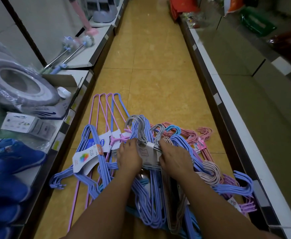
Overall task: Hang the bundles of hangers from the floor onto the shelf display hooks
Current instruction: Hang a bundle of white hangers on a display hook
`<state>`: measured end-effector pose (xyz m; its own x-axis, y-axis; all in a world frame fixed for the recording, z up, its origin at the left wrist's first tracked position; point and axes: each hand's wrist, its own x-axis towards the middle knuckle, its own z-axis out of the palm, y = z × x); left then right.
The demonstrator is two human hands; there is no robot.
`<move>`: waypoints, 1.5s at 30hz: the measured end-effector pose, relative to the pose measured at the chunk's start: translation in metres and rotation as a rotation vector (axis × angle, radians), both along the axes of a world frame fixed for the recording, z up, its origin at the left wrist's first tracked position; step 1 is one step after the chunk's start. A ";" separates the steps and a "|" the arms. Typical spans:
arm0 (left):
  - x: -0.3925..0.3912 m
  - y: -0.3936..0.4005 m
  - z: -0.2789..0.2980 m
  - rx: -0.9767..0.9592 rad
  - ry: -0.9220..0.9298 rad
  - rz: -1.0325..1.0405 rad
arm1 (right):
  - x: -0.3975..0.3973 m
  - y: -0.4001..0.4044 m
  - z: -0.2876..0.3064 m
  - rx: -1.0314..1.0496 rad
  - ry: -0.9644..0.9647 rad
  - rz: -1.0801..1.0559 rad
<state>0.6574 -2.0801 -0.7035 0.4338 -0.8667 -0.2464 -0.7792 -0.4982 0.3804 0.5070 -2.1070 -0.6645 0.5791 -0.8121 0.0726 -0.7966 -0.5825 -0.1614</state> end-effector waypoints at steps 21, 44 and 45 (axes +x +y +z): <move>0.028 0.054 0.280 -0.020 -0.001 -0.037 | 0.026 0.024 0.278 0.103 0.167 0.049; 0.032 0.235 0.537 -0.084 0.077 0.519 | 0.082 0.146 0.535 0.186 0.201 0.369; 0.025 0.248 0.540 -0.080 0.067 0.560 | 0.080 0.156 0.537 0.188 0.214 0.409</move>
